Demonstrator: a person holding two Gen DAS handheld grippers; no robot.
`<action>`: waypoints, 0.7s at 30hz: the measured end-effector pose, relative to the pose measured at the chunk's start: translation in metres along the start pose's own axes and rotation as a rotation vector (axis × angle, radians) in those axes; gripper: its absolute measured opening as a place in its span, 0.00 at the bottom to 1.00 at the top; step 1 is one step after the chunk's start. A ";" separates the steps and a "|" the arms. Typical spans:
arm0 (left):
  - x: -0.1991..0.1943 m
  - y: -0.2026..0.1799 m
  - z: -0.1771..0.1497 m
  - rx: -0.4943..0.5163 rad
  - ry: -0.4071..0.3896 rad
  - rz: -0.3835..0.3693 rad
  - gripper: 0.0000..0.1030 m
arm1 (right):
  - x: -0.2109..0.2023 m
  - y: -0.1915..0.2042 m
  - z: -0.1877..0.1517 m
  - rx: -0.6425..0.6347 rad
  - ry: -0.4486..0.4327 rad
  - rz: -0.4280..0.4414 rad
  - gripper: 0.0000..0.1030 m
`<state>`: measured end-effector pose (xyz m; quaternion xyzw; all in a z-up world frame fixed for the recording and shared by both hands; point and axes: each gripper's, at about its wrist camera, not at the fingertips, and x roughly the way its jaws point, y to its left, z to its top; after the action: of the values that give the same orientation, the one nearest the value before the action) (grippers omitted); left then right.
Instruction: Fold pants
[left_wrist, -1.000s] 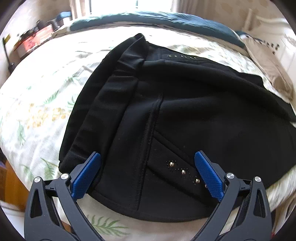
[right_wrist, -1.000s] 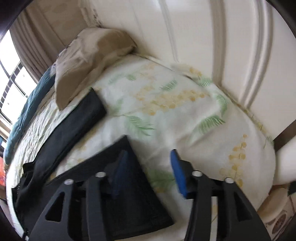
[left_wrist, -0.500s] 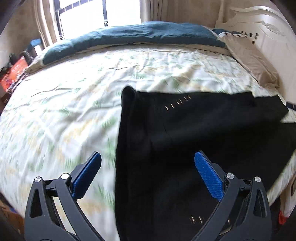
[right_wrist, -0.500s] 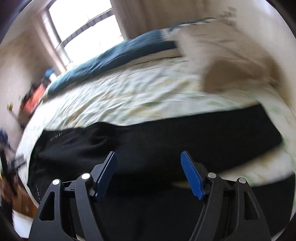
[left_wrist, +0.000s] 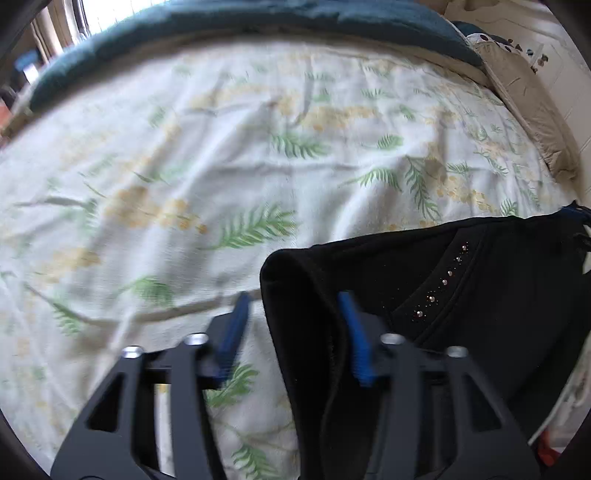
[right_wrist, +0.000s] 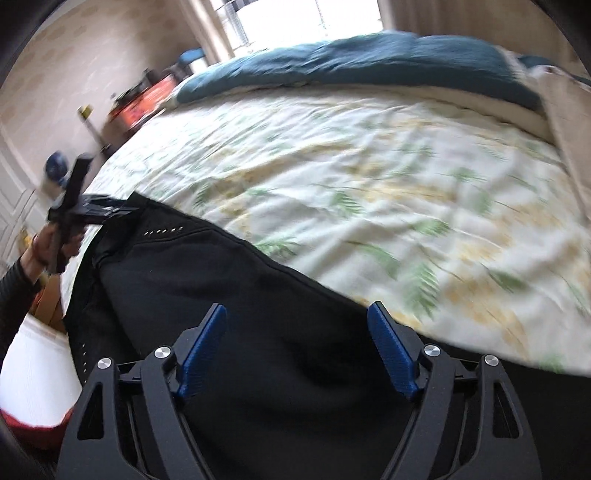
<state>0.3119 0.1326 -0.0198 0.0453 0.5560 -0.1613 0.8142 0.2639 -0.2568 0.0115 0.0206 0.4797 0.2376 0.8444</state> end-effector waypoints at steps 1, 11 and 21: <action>0.003 0.000 0.000 0.000 0.004 -0.009 0.40 | 0.007 0.001 0.005 -0.016 0.022 0.007 0.75; 0.004 -0.005 0.007 0.015 -0.024 -0.082 0.07 | 0.054 0.005 0.023 -0.086 0.275 -0.047 0.12; -0.068 0.008 -0.019 -0.019 -0.247 -0.162 0.06 | -0.045 0.068 -0.017 -0.183 -0.021 -0.146 0.09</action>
<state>0.2754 0.1595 0.0347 -0.0275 0.4547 -0.2256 0.8611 0.2048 -0.2189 0.0557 -0.0892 0.4475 0.2179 0.8627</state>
